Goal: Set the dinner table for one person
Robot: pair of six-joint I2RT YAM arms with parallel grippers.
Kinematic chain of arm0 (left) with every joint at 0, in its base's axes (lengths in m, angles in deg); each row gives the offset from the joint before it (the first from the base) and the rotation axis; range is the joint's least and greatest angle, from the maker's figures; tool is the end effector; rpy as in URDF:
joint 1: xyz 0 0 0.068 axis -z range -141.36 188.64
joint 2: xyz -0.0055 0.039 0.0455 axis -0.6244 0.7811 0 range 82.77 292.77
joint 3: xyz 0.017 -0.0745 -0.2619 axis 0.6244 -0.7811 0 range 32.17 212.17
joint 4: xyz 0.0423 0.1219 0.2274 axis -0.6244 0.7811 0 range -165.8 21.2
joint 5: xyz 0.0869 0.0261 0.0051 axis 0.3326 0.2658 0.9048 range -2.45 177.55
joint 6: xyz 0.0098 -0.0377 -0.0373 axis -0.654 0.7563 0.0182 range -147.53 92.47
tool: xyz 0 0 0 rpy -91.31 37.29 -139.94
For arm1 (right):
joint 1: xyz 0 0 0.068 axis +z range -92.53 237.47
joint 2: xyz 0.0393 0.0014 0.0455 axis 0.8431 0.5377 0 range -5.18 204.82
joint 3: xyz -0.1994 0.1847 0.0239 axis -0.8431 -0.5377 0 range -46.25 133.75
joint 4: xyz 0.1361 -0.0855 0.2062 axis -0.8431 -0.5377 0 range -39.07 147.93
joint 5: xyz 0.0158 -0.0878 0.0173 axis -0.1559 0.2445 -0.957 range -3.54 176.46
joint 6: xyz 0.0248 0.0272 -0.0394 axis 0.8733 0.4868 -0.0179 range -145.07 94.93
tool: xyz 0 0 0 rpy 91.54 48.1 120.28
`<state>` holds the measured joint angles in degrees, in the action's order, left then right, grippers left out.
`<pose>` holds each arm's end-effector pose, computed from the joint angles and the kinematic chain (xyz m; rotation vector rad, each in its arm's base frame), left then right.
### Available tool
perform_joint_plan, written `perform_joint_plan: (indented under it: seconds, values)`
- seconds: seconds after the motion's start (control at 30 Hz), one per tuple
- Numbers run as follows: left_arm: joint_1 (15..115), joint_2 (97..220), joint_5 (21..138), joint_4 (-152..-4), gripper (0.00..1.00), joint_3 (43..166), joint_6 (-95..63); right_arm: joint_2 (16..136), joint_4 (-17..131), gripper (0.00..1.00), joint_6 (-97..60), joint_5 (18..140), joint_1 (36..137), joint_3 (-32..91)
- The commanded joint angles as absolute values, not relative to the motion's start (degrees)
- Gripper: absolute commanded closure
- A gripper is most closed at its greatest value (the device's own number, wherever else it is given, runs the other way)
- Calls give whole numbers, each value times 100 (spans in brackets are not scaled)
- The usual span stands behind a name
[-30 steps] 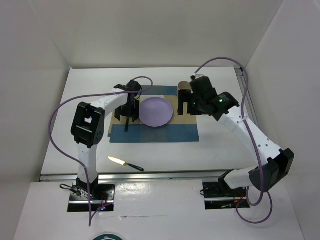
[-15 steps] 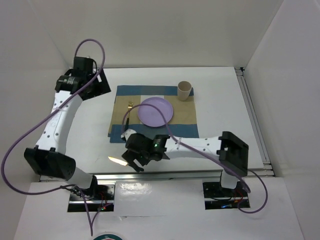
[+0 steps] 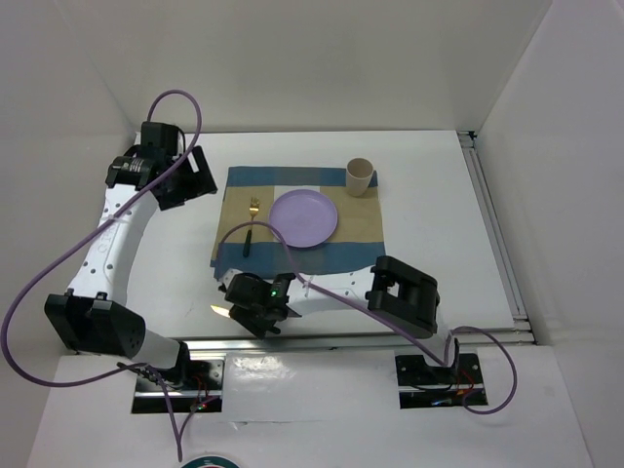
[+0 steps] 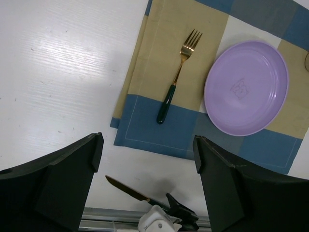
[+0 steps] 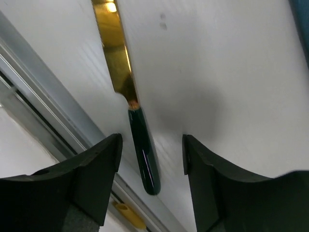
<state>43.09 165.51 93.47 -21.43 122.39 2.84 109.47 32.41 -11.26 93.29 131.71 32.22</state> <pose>0.2959 -0.0193 0.3869 -0.5831 2.3175 -0.1645 0.1169 0.3983 0.1610 -1.3155 2.3390 0.3549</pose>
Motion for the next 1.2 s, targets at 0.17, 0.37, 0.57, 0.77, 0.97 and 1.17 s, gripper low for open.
perform_joint_plan:
  seconds: [0.17,0.37,0.57,0.77,0.97,1.17]
  values:
    - [4286,16425,9151,-2350,7,12270,306,11250,3411,71,-1144,9577,13209,3601]
    - [4233,16425,8906,-2228,7,12550,306,10531,2603,100,-838,10340,13140,3786]
    - [4180,16310,8545,-2175,4,13131,244,9116,1443,100,321,10658,12254,3102]
    - [4180,16310,8360,-2235,4,13158,244,8227,819,100,1334,10606,10584,2565]
    - [4180,16310,8246,-2412,0,12789,315,8980,1248,100,930,10614,9308,2827]
    - [4127,16381,8236,-2412,0,12789,315,9904,1687,100,412,10483,8604,3372]
